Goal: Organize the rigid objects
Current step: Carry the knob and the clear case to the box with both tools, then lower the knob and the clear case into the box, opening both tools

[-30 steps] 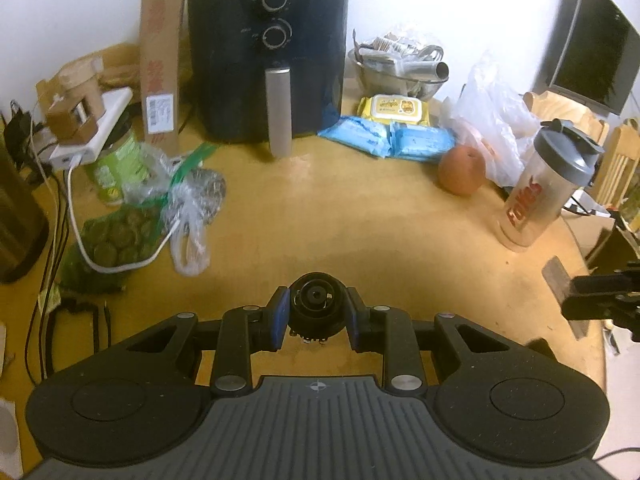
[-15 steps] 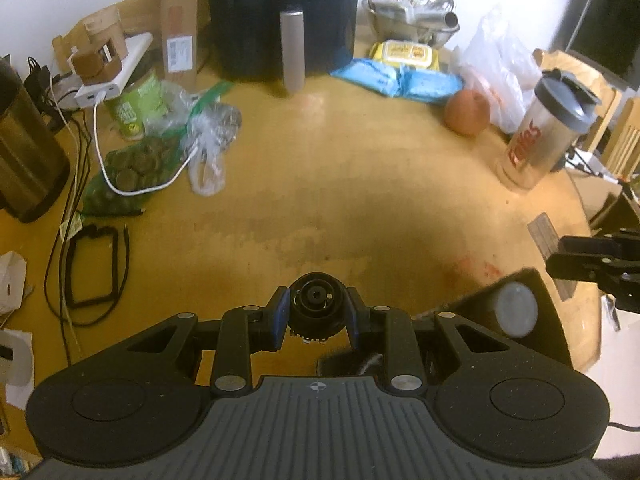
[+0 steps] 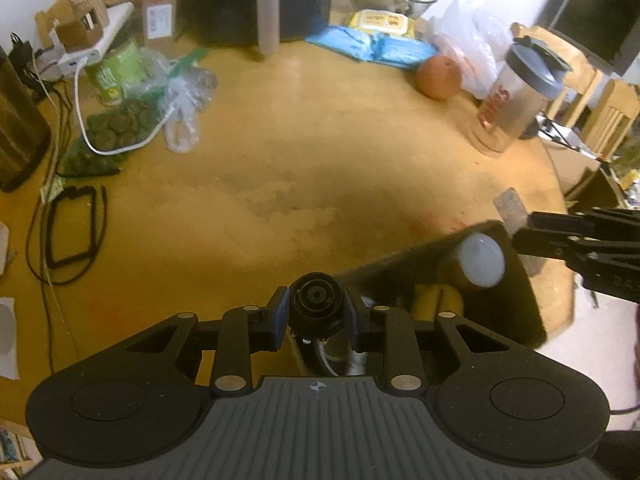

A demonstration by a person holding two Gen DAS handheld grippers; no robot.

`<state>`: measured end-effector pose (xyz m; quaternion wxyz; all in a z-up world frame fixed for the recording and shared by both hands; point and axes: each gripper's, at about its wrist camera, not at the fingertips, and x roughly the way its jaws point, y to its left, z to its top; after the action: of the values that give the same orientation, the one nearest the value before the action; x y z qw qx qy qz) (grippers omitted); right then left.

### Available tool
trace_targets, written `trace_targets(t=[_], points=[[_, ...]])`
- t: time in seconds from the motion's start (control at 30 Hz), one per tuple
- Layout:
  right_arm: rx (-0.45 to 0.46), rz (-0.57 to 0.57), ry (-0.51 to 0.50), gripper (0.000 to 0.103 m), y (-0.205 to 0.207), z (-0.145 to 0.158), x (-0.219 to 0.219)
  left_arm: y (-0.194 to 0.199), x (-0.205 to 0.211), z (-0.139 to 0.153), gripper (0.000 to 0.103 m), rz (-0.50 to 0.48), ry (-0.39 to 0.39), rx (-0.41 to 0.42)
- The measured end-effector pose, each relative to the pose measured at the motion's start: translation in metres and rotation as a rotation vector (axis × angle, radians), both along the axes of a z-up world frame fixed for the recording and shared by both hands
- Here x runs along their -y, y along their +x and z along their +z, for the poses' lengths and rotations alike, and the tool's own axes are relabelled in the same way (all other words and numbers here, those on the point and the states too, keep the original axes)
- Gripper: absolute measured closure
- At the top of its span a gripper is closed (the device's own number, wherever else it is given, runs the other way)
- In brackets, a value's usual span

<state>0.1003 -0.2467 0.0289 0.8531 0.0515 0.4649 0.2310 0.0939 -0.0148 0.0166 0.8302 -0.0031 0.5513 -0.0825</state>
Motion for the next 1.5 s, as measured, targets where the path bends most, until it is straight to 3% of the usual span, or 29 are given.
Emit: trace_targets(t=[0.23, 0.43, 0.5, 0.57, 0.87, 1.37, 1.43, 1.5], points=[[-0.013, -0.011, 0.001, 0.068, -0.010, -0.002, 0.001, -0.009, 0.009, -0.006, 0.075, -0.029, -0.056, -0.028], [-0.013, -0.012, 0.000, 0.068, -0.014, -0.001, 0.001, -0.009, 0.017, 0.006, 0.072, -0.079, -0.133, 0.045], [-0.013, -0.011, -0.001, 0.068, -0.015, -0.001, 0.001, -0.011, 0.020, 0.007, 0.057, -0.086, -0.118, 0.060], [-0.014, -0.012, -0.002, 0.068, -0.017, -0.001, 0.001, -0.015, 0.020, 0.006, 0.050, -0.082, -0.102, 0.075], [-0.025, -0.005, -0.007, 0.068, -0.031, -0.004, -0.003, -0.033, 0.010, -0.007, 0.050, -0.015, -0.030, 0.032], [0.006, 0.046, -0.020, 0.068, -0.041, 0.004, -0.025, -0.066, -0.006, -0.017, 0.049, 0.117, -0.003, -0.019], [0.017, 0.058, -0.018, 0.068, -0.041, 0.007, -0.029, -0.069, -0.009, -0.017, 0.047, 0.135, 0.000, -0.024], [0.029, 0.069, -0.018, 0.067, -0.040, 0.010, -0.034, -0.071, -0.012, -0.017, 0.037, 0.153, 0.003, -0.024]])
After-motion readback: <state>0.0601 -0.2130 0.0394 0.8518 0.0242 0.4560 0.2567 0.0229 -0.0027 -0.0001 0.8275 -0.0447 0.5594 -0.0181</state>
